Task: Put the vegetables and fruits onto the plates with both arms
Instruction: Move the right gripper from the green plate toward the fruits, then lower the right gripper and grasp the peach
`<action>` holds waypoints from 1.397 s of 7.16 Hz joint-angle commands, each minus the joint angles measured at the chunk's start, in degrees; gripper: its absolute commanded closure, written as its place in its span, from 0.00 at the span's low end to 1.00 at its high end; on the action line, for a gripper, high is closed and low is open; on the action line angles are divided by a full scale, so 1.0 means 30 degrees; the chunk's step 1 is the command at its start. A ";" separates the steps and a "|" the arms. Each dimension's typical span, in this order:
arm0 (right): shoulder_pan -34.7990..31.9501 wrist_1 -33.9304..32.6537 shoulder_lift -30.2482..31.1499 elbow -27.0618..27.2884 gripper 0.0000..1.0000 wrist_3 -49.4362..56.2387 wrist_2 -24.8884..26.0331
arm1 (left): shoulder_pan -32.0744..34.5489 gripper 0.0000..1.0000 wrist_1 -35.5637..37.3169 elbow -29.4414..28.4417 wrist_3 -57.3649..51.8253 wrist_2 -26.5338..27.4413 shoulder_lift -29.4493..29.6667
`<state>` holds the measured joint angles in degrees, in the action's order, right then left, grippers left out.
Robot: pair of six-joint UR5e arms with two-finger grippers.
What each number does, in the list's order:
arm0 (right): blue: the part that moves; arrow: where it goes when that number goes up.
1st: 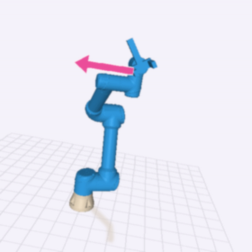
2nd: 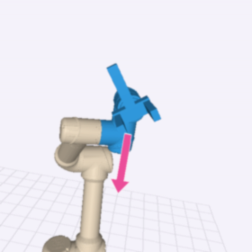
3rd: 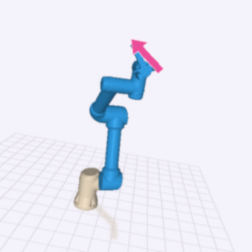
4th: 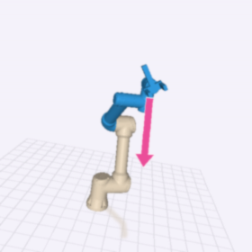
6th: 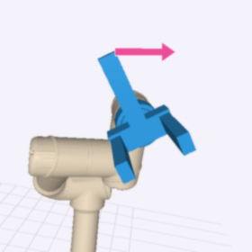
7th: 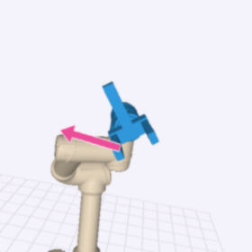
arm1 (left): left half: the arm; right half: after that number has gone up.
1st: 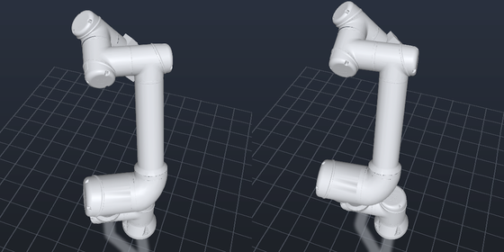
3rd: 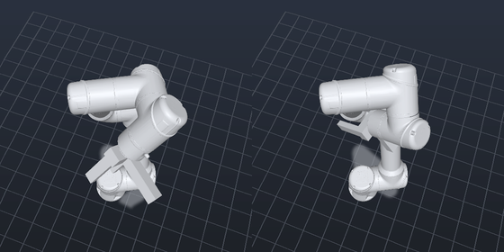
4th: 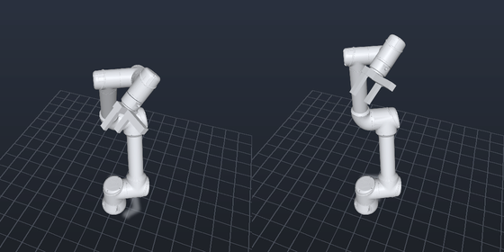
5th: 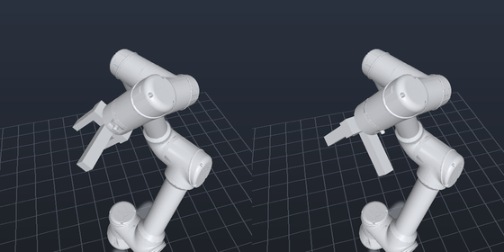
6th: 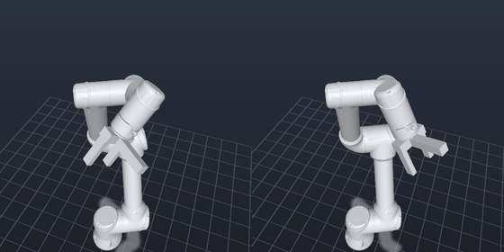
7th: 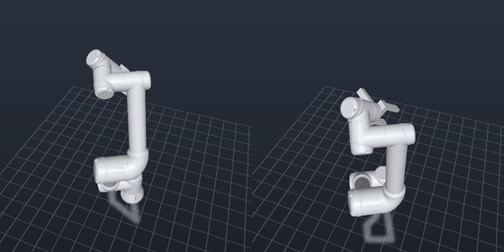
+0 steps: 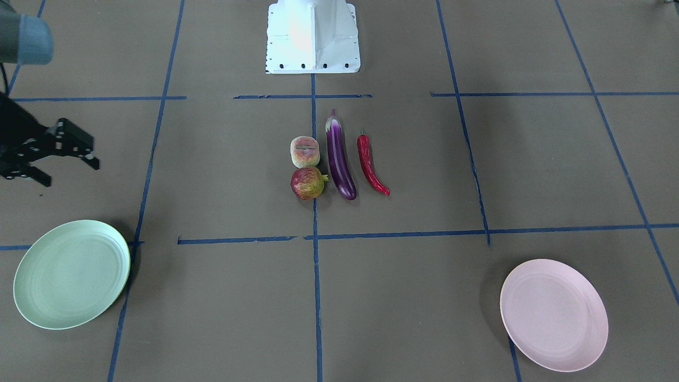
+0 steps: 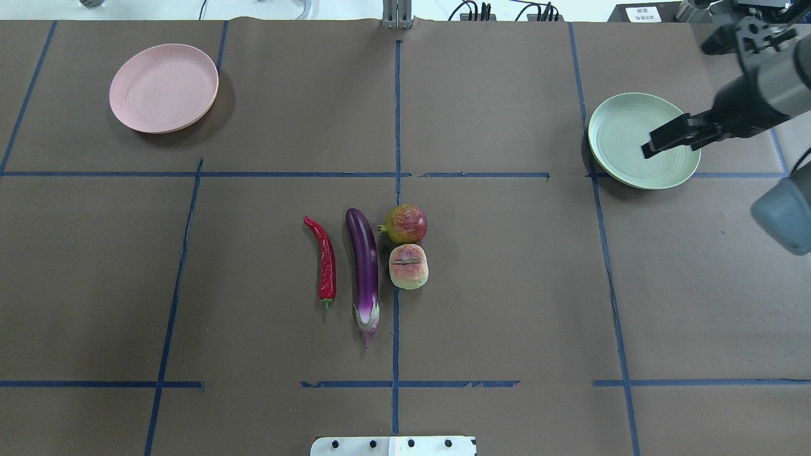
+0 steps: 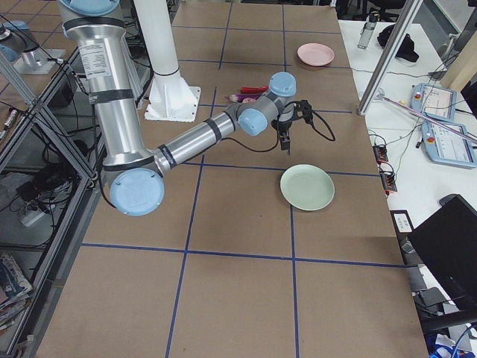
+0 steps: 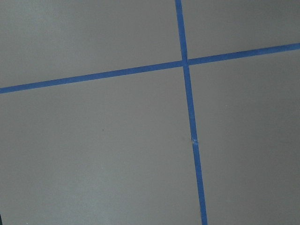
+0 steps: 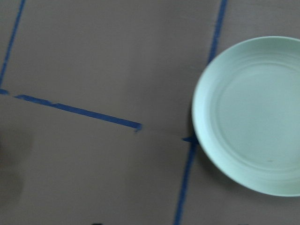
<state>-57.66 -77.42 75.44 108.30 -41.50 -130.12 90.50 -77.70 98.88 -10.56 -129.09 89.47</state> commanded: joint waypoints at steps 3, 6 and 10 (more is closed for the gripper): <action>0.8308 -0.5255 -0.6788 -0.0091 0.00 -0.8128 0.8487 | -0.0019 0.00 0.0000 0.0000 0.0004 -0.0064 0.0000; 1.0924 -0.5718 -1.0873 -0.4860 0.00 -1.0598 1.1811 | -0.0048 0.00 0.0000 0.0000 0.0004 -0.0064 0.0000; 1.1837 -0.5865 -1.0556 -0.5893 0.00 -1.0511 1.2289 | -0.0048 0.00 0.0000 0.0000 0.0004 -0.0064 -0.0058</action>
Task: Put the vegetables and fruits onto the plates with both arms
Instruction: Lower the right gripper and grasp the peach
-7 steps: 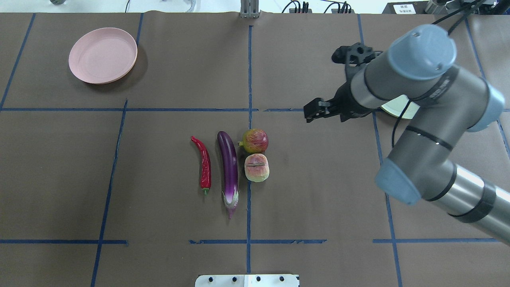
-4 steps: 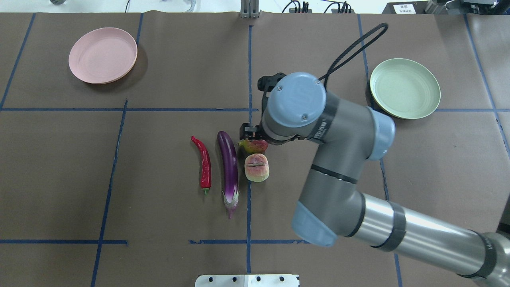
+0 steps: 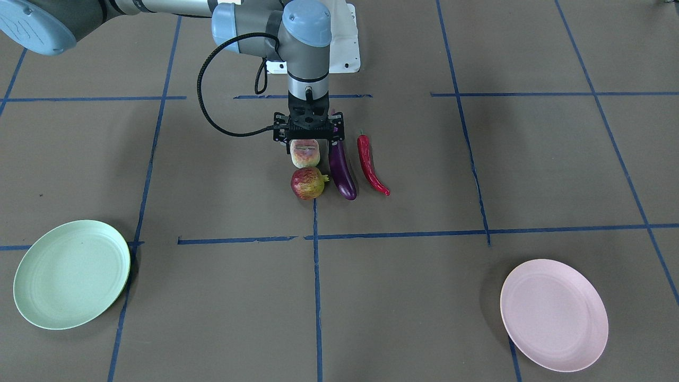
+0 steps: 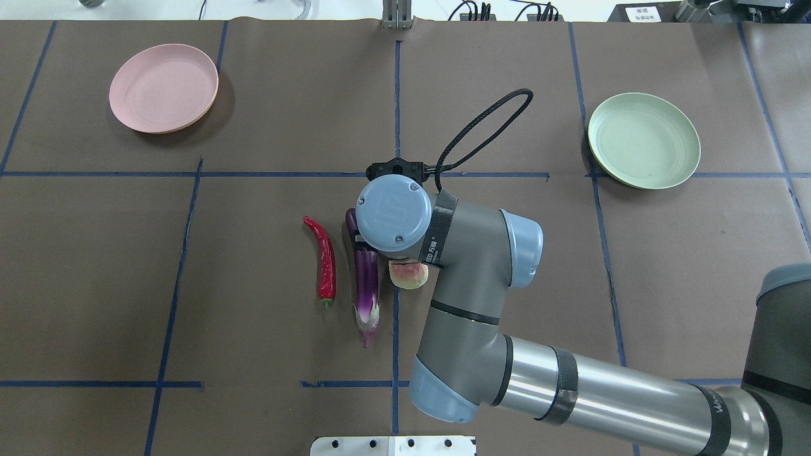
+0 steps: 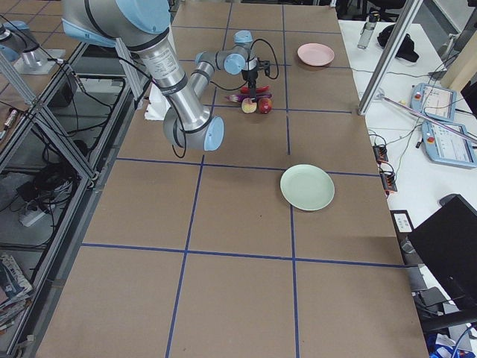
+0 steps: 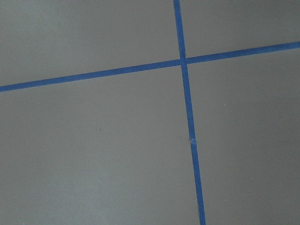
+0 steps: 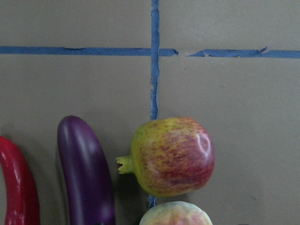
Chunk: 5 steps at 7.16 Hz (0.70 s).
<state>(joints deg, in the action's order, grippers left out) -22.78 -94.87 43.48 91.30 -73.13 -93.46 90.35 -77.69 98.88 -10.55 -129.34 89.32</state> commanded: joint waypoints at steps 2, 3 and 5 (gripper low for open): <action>0.0532 -0.0019 0.0097 -0.1132 0.00 0.0175 0.0098 | -0.0001 0.00 0.0000 -0.0029 0.0000 0.0019 -0.0037; 0.0533 0.0010 0.0069 -0.1339 0.06 0.0234 0.0069 | -0.0001 0.00 0.0000 -0.0029 0.0000 0.0019 -0.0037; 0.0475 -0.0047 -0.0251 -0.1110 0.97 0.0264 -0.0222 | -0.0001 0.00 0.0000 -0.0029 0.0000 -0.0010 -0.0008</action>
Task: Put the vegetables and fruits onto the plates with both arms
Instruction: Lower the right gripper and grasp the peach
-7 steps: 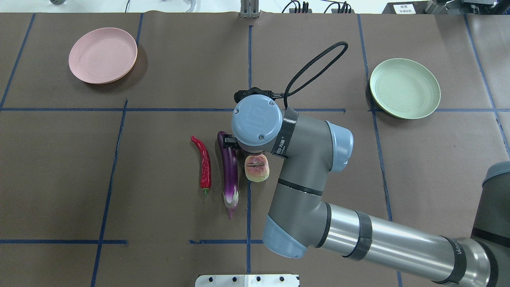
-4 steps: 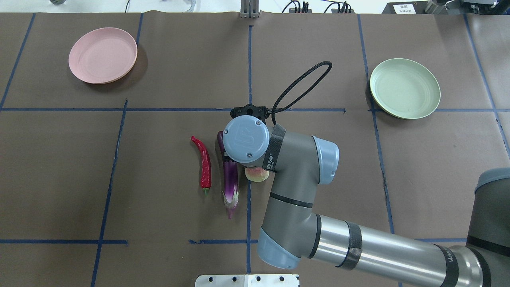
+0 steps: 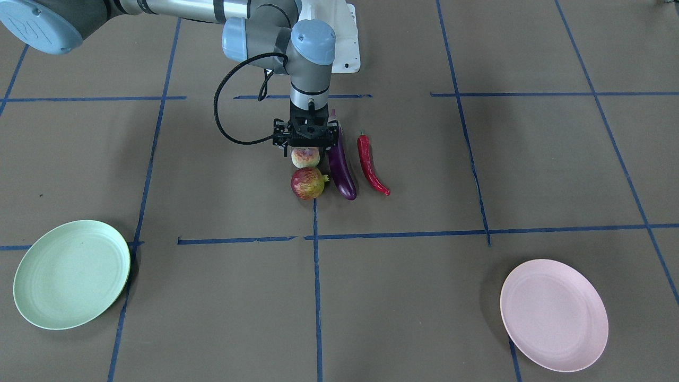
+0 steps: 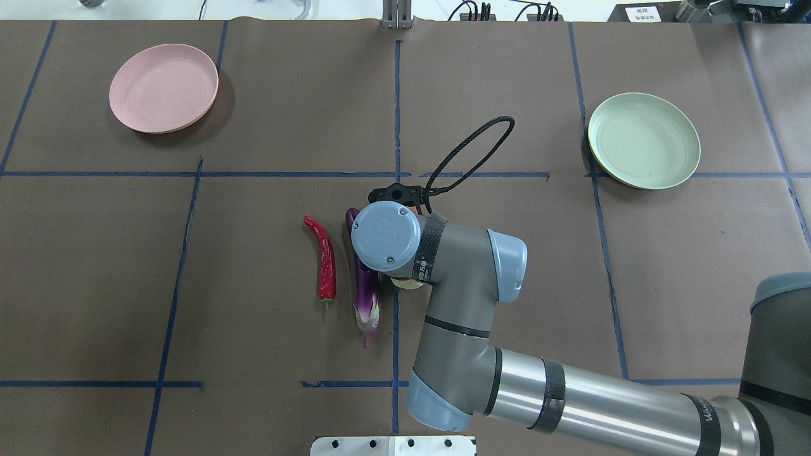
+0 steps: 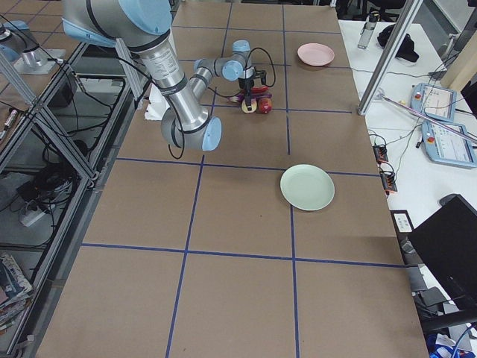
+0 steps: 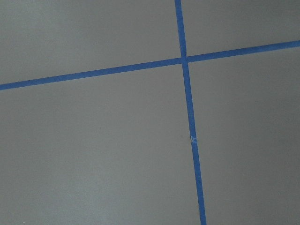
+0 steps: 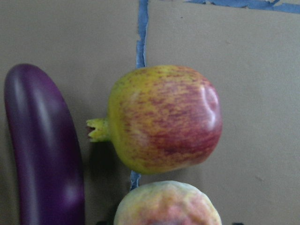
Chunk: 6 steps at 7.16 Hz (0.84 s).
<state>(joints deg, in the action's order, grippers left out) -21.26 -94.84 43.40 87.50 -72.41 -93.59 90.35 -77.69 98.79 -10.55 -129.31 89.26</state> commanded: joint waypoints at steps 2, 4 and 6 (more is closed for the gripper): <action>-0.0787 -0.2643 -0.0347 0.2951 0.98 0.0024 -0.1052 | 0.0000 0.00 -0.0029 -0.0001 0.0000 -0.0023 0.0013; -0.3560 -0.4416 -0.0143 0.4900 0.98 0.2115 -0.3217 | 0.0000 0.00 -0.0029 0.0028 0.0000 -0.0023 0.0013; -0.7686 -0.2123 0.2772 0.4817 0.98 0.7790 -0.6197 | 0.0000 0.00 -0.0058 0.0057 0.0000 -0.0023 0.0013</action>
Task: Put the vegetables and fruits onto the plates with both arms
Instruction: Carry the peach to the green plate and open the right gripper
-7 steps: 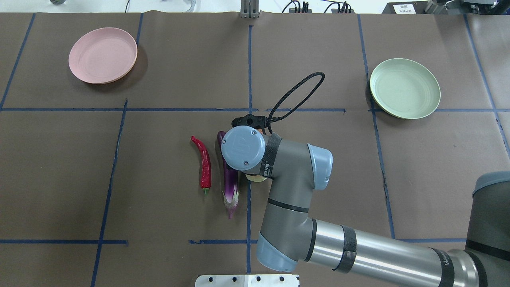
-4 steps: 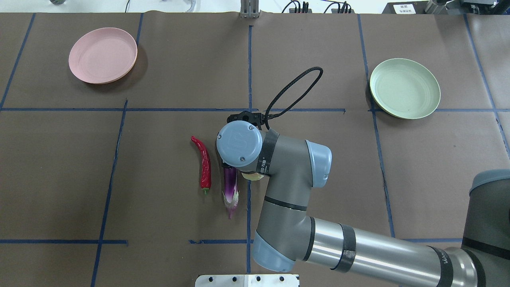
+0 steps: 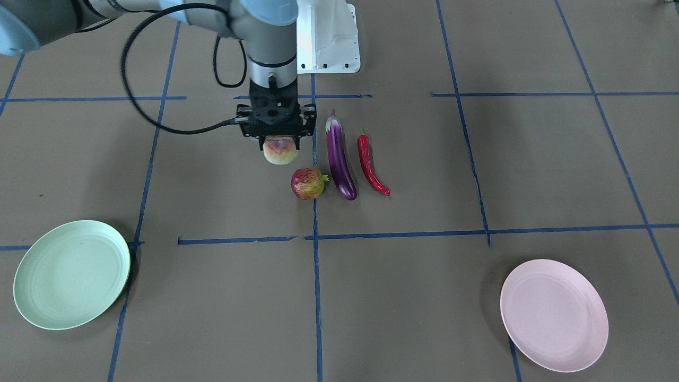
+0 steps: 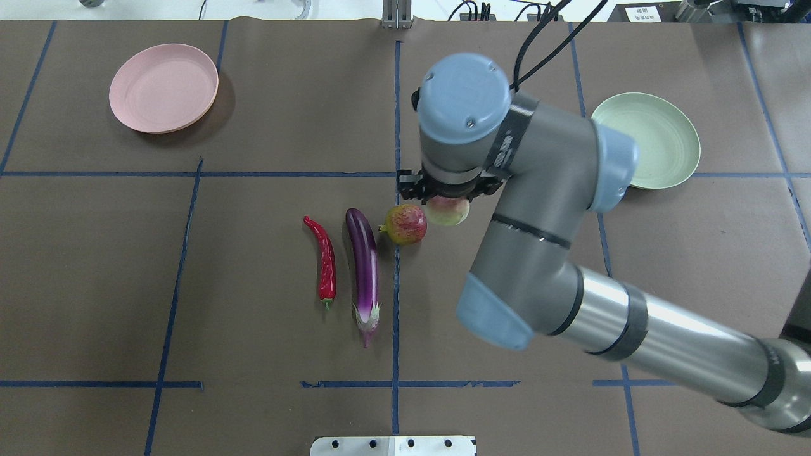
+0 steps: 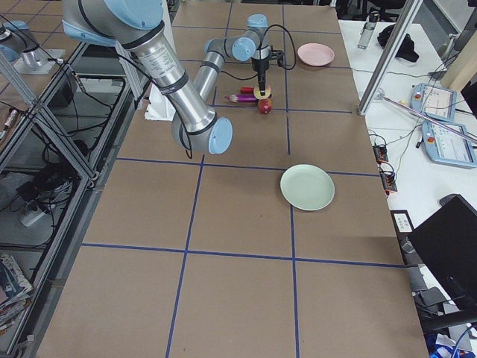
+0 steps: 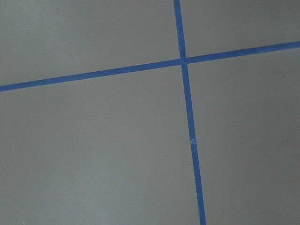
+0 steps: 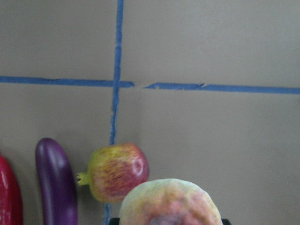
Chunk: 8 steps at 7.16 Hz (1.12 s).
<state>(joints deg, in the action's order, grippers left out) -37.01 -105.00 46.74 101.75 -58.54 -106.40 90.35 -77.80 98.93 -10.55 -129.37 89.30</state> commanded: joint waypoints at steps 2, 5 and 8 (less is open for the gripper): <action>-0.6425 0.4488 0.5380 -0.1092 0.98 0.9139 -0.4723 | 0.0000 0.00 0.0007 0.0012 0.0000 -0.0003 0.0000; -0.8227 1.0869 0.7000 -0.6602 0.96 1.2363 -0.5755 | 0.0000 0.00 0.0007 0.0041 0.0000 -0.0003 0.0000; -0.8200 1.1063 0.8264 -0.6641 0.01 1.2249 -0.5638 | 0.0000 0.00 0.0007 0.0041 0.0000 -0.0003 0.0000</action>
<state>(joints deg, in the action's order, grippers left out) -61.56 -72.36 70.22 81.97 -21.68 -123.48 90.35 -77.78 99.05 -10.55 -129.37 89.30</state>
